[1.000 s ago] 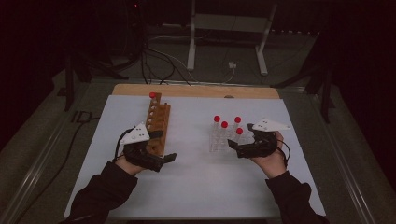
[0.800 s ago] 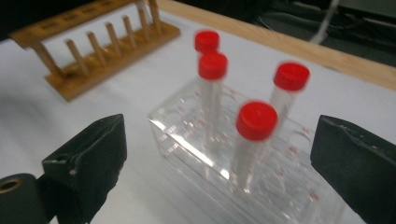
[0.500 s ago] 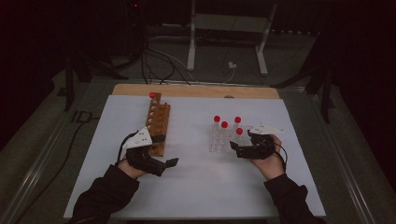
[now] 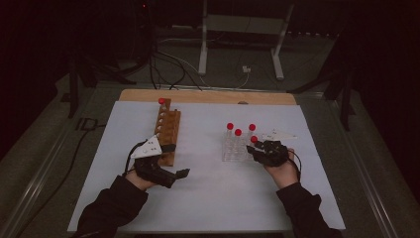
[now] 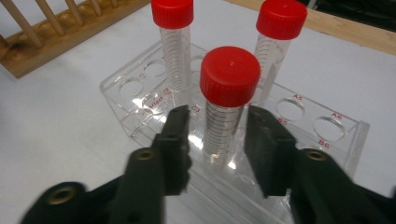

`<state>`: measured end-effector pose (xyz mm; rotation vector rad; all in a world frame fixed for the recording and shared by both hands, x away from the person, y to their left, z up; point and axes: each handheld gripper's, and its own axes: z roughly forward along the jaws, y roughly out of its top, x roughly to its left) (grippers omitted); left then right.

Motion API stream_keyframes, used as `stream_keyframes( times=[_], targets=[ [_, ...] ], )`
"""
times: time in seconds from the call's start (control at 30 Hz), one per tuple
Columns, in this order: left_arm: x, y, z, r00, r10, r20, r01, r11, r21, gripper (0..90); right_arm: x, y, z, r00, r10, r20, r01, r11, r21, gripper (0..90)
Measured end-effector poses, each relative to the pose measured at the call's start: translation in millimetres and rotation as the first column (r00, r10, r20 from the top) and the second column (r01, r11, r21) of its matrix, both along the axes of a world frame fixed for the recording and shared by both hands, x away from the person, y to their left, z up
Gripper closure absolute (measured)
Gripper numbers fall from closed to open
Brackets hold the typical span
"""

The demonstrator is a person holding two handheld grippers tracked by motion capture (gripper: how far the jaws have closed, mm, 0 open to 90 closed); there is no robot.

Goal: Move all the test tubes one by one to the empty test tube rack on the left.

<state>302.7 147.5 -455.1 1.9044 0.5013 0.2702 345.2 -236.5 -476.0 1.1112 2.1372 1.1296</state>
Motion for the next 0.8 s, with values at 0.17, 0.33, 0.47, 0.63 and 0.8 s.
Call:
stream_keyframes(
  times=[0.17, 0.33, 0.47, 0.63, 0.8],
  targets=[
    [0.4, 0.6, -0.8, 1.0000, 0.003, -0.002, -0.003, 1.0000, 0.000, 1.8, 2.4, 3.5, -1.7, 1.0000, 0.003, 0.000, -0.003, 1.000, -0.022, 73.2],
    [1.4, 2.0, -1.0, 1.0000, 0.004, -0.004, -0.004, 1.0000, -0.002, 1.9, 1.2, 4.3, 0.1, 1.0000, -0.002, 0.009, 0.003, 1.000, -0.029, 74.5],
    [1.8, 2.7, -0.8, 1.0000, 0.002, -0.007, -0.002, 1.0000, -0.005, 1.8, -1.7, 4.1, 6.1, 0.9996, 0.002, 0.027, -0.001, 0.999, -0.038, 74.7],
    [0.9, 2.9, 1.2, 1.0000, 0.001, -0.005, -0.001, 0.9999, -0.012, 1.8, -6.6, 2.5, 15.7, 0.9989, -0.001, 0.047, 0.002, 1.000, -0.024, 74.7],
    [0.6, 2.4, 1.8, 1.0000, -0.003, -0.004, 0.003, 0.9999, -0.010, 1.8, -12.9, -0.3, 26.2, 0.9974, -0.002, 0.073, 0.003, 1.000, -0.006, 74.7]
  ],
)
